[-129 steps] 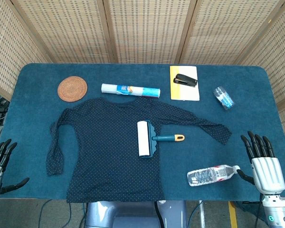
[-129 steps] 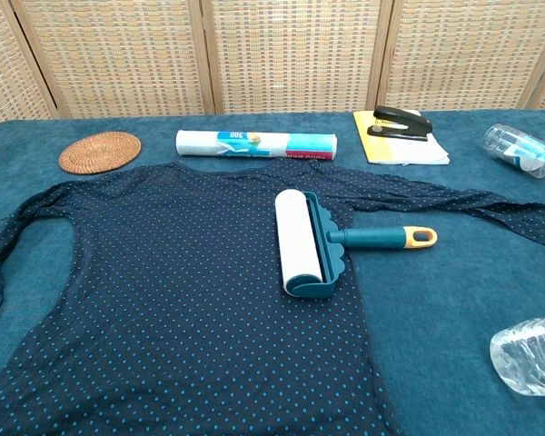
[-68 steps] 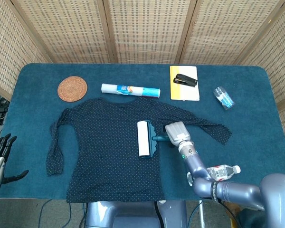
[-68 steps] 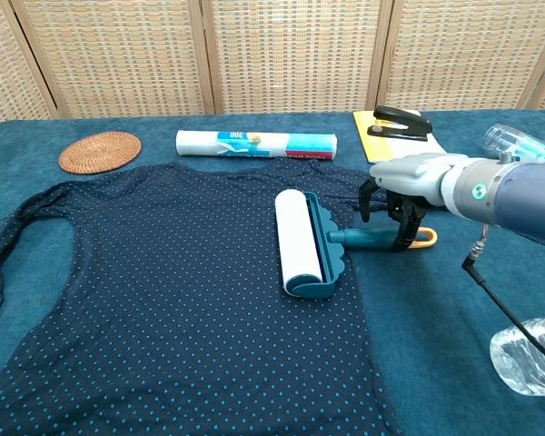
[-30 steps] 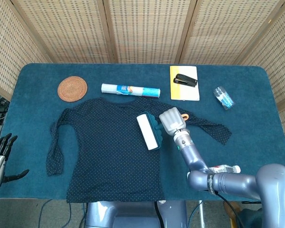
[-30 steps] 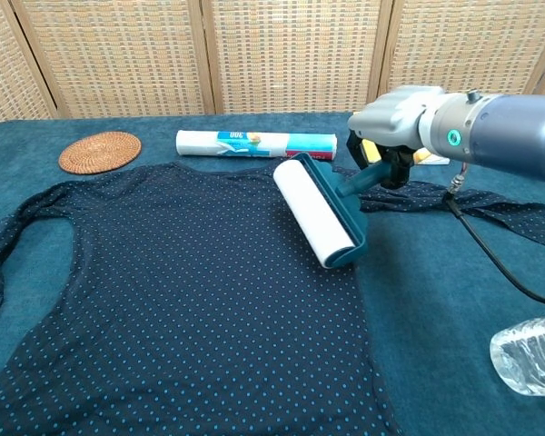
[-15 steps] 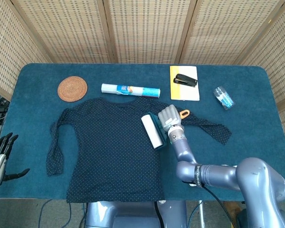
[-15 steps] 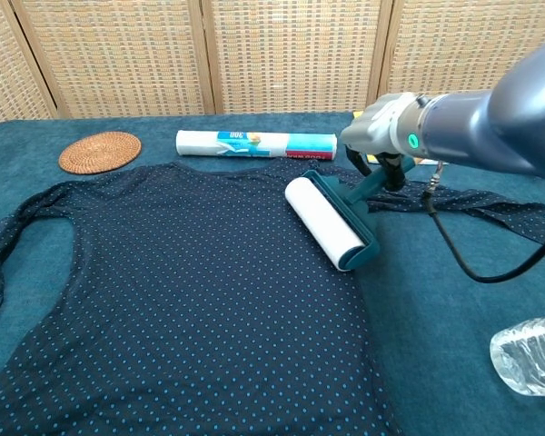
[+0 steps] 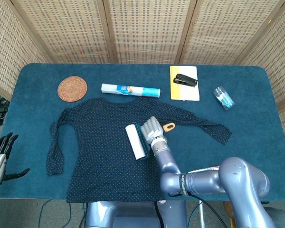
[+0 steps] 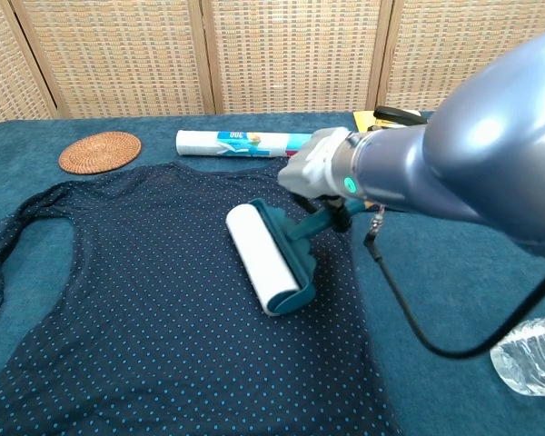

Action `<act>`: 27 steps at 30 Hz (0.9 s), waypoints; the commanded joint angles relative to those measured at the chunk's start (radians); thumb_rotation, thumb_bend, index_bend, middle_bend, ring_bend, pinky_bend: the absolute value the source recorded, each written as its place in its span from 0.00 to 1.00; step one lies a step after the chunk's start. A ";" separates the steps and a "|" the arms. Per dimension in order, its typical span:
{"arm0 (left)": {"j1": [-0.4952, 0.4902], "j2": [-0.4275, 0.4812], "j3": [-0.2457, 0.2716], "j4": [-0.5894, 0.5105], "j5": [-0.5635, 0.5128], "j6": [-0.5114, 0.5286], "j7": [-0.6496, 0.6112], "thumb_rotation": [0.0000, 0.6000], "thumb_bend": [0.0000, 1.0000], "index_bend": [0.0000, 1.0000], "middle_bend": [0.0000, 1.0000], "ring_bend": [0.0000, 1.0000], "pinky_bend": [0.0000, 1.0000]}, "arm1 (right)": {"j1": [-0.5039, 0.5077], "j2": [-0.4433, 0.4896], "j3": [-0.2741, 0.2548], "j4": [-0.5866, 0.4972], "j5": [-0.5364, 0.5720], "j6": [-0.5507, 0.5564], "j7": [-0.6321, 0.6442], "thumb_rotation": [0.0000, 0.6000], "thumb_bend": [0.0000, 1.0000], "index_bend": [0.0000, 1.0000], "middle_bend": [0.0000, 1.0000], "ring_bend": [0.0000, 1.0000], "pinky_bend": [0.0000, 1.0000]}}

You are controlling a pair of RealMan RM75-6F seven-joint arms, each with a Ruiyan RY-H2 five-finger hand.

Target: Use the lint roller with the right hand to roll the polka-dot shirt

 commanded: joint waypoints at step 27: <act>0.000 -0.002 0.005 -0.001 0.004 0.003 0.006 1.00 0.00 0.00 0.00 0.00 0.00 | 0.016 0.015 -0.162 -0.071 -0.164 0.164 -0.063 1.00 0.74 0.72 0.99 1.00 1.00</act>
